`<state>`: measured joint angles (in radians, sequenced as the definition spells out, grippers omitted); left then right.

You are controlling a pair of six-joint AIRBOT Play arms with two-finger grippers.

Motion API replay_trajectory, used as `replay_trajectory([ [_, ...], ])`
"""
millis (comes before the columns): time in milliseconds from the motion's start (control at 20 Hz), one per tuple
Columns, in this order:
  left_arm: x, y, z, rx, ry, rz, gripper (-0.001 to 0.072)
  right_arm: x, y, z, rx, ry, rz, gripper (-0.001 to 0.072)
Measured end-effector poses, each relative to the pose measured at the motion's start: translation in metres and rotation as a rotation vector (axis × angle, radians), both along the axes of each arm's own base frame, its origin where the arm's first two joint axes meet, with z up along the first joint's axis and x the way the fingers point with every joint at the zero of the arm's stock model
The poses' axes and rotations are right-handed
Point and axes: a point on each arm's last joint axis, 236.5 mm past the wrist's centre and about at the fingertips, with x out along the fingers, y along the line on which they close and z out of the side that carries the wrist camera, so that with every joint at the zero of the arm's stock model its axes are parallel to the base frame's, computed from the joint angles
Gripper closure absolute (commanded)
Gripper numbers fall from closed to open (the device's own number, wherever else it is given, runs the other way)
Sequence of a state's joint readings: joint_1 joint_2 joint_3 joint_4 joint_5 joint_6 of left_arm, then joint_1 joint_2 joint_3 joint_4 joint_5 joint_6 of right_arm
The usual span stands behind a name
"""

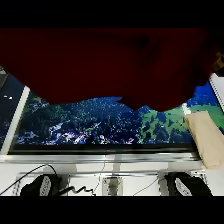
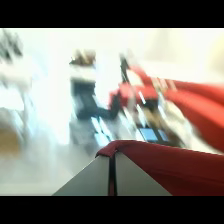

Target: Fold the clothes and pants, and hang the long-sleeved shirts on hangers.

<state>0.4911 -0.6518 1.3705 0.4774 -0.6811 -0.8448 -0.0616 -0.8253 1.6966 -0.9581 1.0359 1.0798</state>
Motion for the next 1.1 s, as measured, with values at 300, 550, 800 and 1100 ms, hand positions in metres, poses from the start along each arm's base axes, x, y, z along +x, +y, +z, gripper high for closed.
replay_trajectory([
  [300,-0.063,0.004,0.04,0.133,-0.152,0.199,0.0695,-0.091,0.005,0.061,-0.005,-0.214,-0.005,0.0696],
  [550,-0.005,0.011,-0.038,0.193,0.161,0.119,0.0695,-0.03,0.004,0.014,0.043,0.002,0.01,0.0697],
  [800,0.092,0.008,-0.186,0.131,0.631,-0.147,0.0695,0.087,0.006,-0.162,0.033,0.59,0.061,0.0696],
  [1100,0.19,-0.014,-0.355,0.134,0.929,-0.334,0.0695,0.175,0.004,-0.353,0.109,1.031,0.062,0.0695],
])
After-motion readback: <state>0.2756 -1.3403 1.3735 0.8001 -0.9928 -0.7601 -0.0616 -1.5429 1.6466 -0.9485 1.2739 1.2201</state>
